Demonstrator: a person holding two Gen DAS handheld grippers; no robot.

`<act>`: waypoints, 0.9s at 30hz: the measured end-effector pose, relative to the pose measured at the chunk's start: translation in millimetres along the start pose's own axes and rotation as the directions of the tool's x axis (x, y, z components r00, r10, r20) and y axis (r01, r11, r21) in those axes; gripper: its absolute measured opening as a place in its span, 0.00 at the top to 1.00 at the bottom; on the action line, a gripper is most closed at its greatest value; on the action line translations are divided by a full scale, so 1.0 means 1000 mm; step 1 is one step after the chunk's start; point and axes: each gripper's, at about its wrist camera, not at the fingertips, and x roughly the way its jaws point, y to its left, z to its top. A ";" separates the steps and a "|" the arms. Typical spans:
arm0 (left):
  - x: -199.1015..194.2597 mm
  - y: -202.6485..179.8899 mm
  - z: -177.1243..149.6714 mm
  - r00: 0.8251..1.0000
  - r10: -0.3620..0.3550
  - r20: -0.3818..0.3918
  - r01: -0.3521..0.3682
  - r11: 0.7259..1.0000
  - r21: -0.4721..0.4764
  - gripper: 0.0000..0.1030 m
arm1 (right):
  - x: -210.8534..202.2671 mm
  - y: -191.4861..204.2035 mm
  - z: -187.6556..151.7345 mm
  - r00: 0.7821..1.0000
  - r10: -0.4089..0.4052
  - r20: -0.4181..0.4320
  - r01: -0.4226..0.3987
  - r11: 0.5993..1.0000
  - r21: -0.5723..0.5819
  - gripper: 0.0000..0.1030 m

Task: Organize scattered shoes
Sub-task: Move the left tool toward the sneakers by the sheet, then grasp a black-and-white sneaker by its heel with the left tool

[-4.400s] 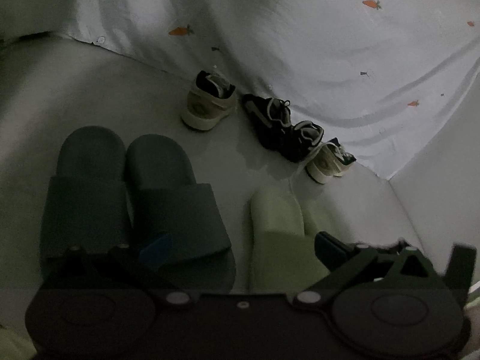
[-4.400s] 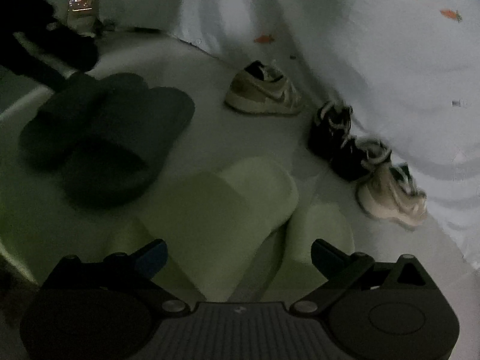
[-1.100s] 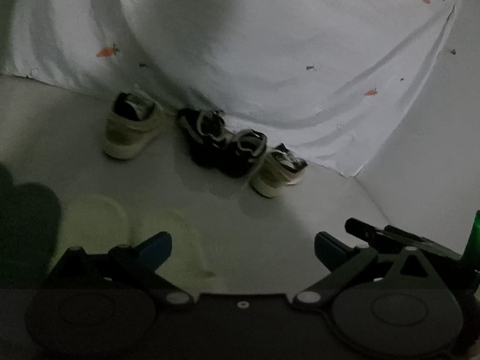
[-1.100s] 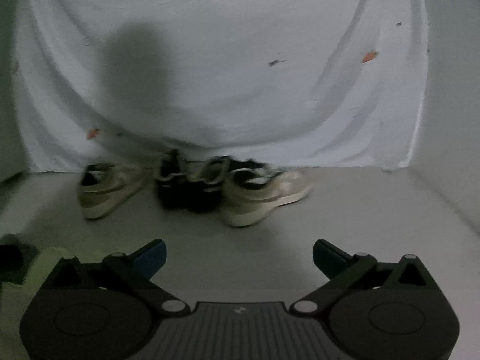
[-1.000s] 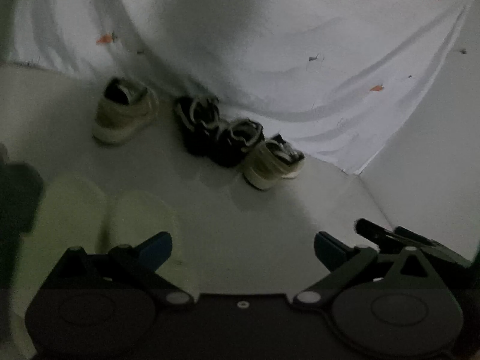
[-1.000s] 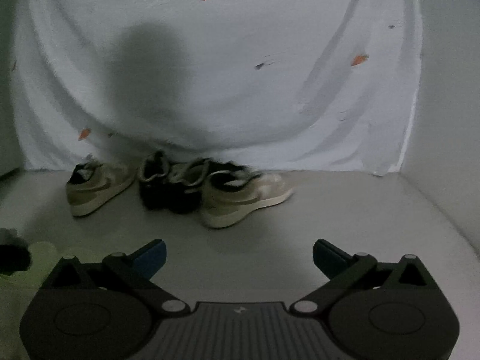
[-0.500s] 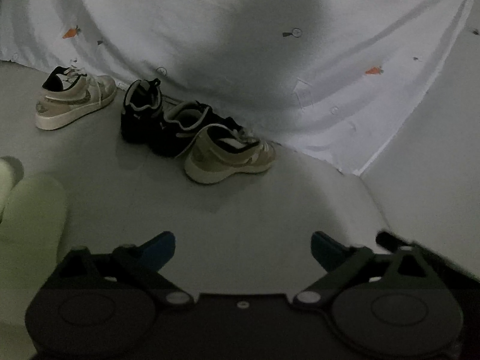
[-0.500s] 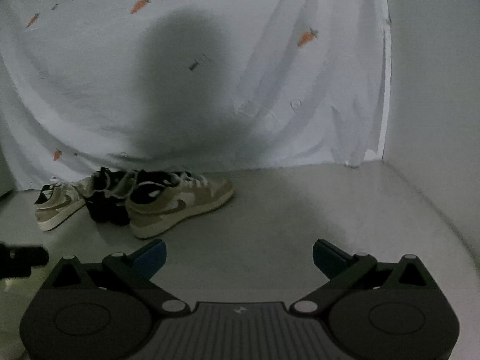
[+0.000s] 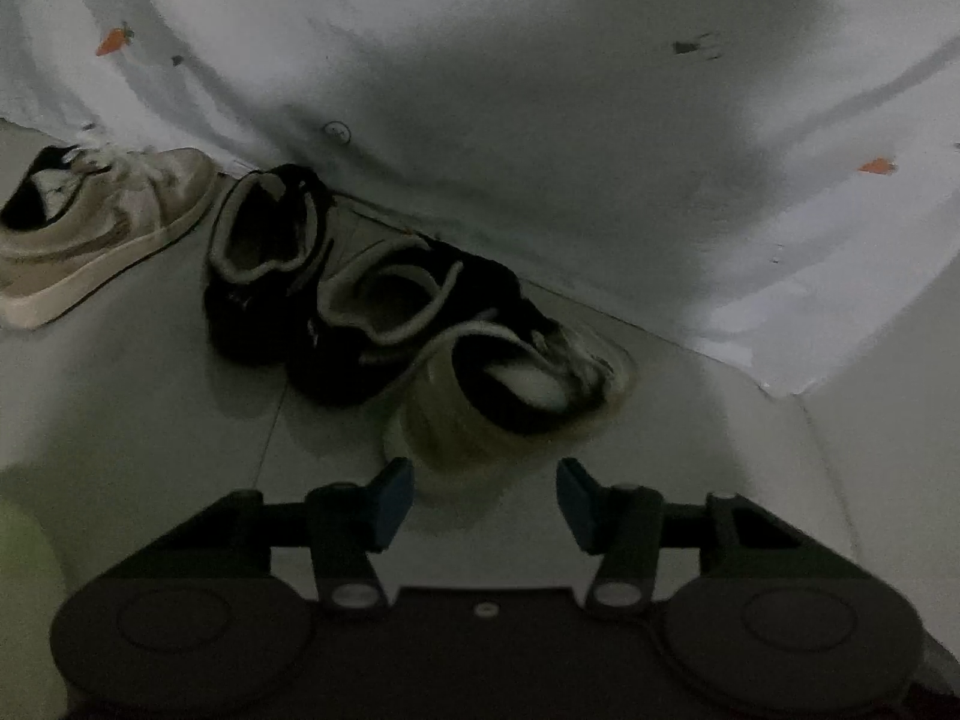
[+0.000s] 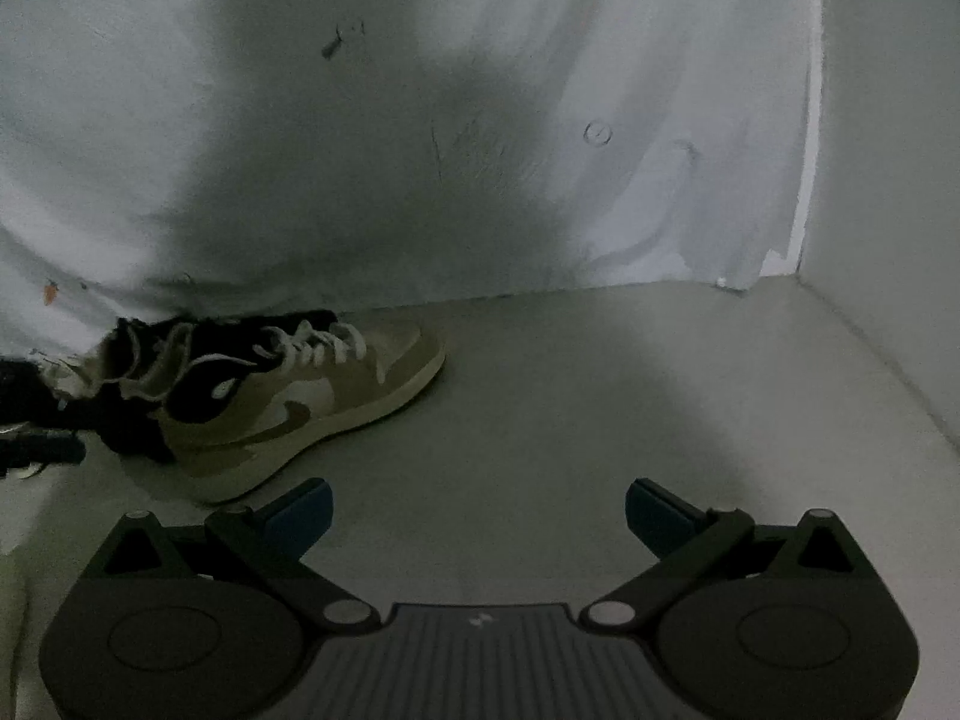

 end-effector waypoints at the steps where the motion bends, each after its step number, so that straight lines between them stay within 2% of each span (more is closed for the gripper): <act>1: 0.011 -0.001 0.006 1.000 0.010 0.000 -0.010 1.000 0.011 0.48 | 0.006 0.002 0.001 1.000 0.001 -0.005 -0.001 1.000 -0.003 0.00; 4: 0.036 0.001 0.018 1.000 0.009 -0.016 -0.009 1.000 0.007 0.48 | 0.025 0.008 0.002 0.999 0.000 -0.041 -0.001 1.000 -0.025 0.00; 11: 0.071 0.000 0.016 0.993 0.101 -0.067 -0.097 0.994 0.055 0.54 | 0.034 0.011 -0.001 0.997 0.001 -0.075 -0.005 0.999 -0.052 0.00; 14: 0.072 0.004 0.012 0.996 0.059 -0.060 -0.059 0.998 0.006 0.62 | 0.033 0.008 -0.003 0.996 -0.006 -0.085 0.002 0.999 -0.043 0.00; 18: 0.066 0.000 0.008 0.996 0.061 -0.068 -0.059 0.998 0.028 0.61 | 0.027 0.002 -0.003 0.997 -0.013 -0.081 0.011 1.000 -0.028 0.00; 21: 0.058 0.003 0.001 0.997 0.042 -0.068 -0.042 0.999 -0.005 0.61 | 0.022 -0.001 -0.005 0.997 -0.016 -0.076 0.015 1.000 -0.017 0.00; 27: 0.044 -0.002 -0.007 0.997 0.013 -0.078 -0.014 1.000 -0.011 0.60 | 0.007 -0.004 -0.008 0.998 -0.016 -0.065 0.016 1.000 -0.015 0.00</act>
